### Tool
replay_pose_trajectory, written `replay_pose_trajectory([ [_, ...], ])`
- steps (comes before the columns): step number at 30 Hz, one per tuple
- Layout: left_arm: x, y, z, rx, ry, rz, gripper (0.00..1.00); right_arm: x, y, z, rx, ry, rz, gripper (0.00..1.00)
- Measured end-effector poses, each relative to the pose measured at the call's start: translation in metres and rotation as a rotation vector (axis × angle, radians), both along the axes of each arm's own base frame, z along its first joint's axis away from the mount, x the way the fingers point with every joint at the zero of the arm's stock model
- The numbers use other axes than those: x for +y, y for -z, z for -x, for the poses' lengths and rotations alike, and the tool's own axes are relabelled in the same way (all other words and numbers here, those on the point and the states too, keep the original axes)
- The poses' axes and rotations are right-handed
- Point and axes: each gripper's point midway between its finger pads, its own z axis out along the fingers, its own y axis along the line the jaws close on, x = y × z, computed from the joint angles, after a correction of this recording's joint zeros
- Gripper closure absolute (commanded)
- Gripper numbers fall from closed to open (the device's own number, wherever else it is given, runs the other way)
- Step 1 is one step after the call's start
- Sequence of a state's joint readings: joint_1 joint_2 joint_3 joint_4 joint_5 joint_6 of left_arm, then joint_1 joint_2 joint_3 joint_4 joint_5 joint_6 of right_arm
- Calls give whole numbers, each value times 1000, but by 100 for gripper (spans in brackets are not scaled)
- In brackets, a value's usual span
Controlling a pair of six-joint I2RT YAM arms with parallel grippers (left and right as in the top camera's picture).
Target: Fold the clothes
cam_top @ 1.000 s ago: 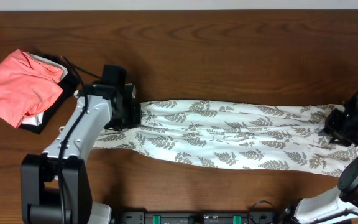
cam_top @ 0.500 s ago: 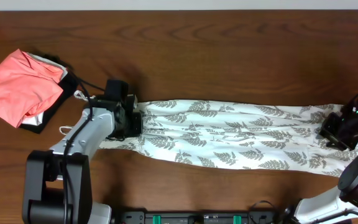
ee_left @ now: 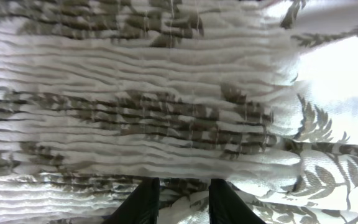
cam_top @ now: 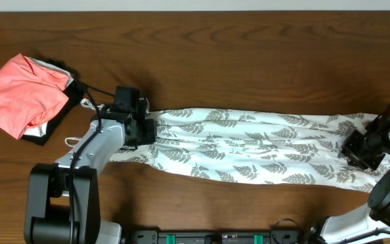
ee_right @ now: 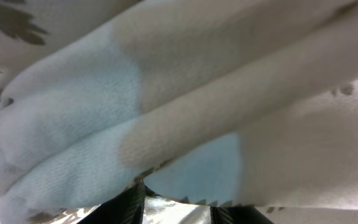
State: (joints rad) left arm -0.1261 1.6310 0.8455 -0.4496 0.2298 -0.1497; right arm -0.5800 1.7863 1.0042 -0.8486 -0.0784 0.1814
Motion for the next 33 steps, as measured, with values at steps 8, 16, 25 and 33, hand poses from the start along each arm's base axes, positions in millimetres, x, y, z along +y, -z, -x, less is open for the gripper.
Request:
replay_pose_trajectory([
  [8, -2, -5, -17, -59, -59, 25, 72, -14, -2, -36, -135, -12, 86, 68],
  [16, -2, -5, -18, -58, -77, 29, 72, -14, -7, -78, -282, -62, 146, 66],
  [25, -2, -5, -18, -58, -79, 30, 71, 3, -14, -103, -363, -117, 128, 55],
  [33, -2, -5, -17, -54, -79, 30, 71, -54, -95, -101, -482, 23, 191, 30],
])
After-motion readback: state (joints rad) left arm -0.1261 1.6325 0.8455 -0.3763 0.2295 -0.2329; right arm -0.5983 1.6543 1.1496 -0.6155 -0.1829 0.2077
